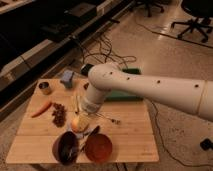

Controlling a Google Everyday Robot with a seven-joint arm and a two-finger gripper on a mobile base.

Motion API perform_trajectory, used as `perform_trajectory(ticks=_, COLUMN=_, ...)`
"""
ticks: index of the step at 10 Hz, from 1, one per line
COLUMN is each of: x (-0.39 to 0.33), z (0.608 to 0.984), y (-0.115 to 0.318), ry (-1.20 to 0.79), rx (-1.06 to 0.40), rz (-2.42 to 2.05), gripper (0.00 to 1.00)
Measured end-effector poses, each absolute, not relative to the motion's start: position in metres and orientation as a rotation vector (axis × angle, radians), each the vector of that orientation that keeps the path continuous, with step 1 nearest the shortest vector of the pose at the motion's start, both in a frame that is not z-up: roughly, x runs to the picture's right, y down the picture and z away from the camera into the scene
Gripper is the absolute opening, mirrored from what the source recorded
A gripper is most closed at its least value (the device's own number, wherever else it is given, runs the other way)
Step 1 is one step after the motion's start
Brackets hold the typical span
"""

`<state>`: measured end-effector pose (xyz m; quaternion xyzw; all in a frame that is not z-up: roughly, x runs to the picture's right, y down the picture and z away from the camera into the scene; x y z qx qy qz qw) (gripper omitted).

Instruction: Place apple in red bowl

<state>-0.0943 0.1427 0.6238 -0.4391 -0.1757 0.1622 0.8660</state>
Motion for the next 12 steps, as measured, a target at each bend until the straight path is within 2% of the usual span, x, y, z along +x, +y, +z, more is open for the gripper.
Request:
perform_trajectory(ticks=2, x=-0.087, z=0.608, y=0.164, ry=-0.366, rx=-0.993, rz=0.35, gripper=0.0)
perform_trajectory(ticks=5, x=-0.065, z=0.581, y=0.182, ry=-0.208, rx=-1.056, rz=0.316, gripper=0.0)
perform_trajectory(ticks=10, x=-0.016, z=0.579, y=0.193, ry=0.013, rx=-1.073, rz=0.393, gripper=0.0)
perform_trajectory(ticks=12, x=-0.007, z=0.587, y=0.197, ry=0.045, rx=-1.078, rz=0.417, gripper=0.0)
